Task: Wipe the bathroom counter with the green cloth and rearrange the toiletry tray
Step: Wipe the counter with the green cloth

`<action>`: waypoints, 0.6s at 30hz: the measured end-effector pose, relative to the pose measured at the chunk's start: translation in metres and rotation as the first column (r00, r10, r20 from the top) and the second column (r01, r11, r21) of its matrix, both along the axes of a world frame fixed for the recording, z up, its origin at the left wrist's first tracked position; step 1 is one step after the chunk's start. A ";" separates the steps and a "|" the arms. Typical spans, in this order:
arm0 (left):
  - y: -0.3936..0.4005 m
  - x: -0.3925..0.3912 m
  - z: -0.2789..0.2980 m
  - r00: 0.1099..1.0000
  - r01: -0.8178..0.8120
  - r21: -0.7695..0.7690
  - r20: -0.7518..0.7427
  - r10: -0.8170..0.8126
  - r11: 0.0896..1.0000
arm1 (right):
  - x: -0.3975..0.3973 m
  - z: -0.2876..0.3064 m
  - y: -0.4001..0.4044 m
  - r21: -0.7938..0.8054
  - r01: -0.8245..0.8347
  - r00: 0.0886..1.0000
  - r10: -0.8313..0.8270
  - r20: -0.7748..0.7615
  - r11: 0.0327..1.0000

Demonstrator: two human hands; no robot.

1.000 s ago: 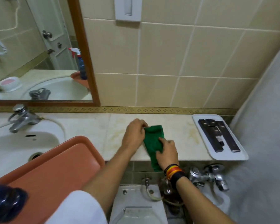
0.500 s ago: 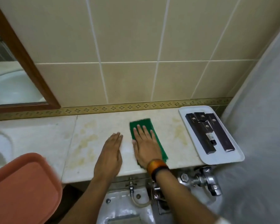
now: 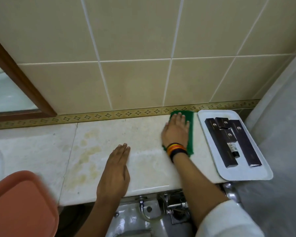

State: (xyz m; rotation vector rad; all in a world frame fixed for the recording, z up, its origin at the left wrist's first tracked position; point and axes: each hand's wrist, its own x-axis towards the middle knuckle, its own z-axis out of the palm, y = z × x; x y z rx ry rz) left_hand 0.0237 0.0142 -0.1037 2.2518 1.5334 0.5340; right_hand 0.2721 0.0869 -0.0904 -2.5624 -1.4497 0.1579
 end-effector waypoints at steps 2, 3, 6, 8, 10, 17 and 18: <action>0.000 0.001 0.003 1.000 0.002 -0.001 -0.008 -0.002 1.000 | -0.044 -0.001 0.002 0.020 -0.142 0.990 0.141 0.014 0.990; -0.001 0.002 0.007 1.000 0.001 -0.004 -0.008 -0.001 1.000 | -0.062 0.001 -0.005 0.031 -0.275 0.961 0.275 0.015 0.961; -0.004 0.002 0.012 1.000 -0.005 -0.013 -0.011 0.005 1.000 | -0.068 0.006 -0.046 0.000 -0.504 0.864 0.504 -0.013 0.864; -0.004 0.000 0.011 1.000 -0.003 -0.014 0.000 0.003 1.000 | -0.041 -0.002 -0.081 0.041 -0.415 0.910 0.415 0.023 0.909; -0.002 -0.001 0.007 1.000 0.002 -0.012 0.006 -0.002 1.000 | -0.003 -0.007 -0.092 0.063 -0.250 0.967 0.247 0.060 0.966; -0.001 -0.001 0.003 0.998 0.009 0.015 0.067 -0.010 1.000 | -0.057 0.007 -0.003 0.086 -0.155 0.987 0.157 -0.026 0.984; -0.003 0.000 0.006 0.996 -0.009 0.011 0.086 0.008 1.000 | -0.082 0.005 -0.010 0.106 -0.265 0.962 0.271 -0.040 0.958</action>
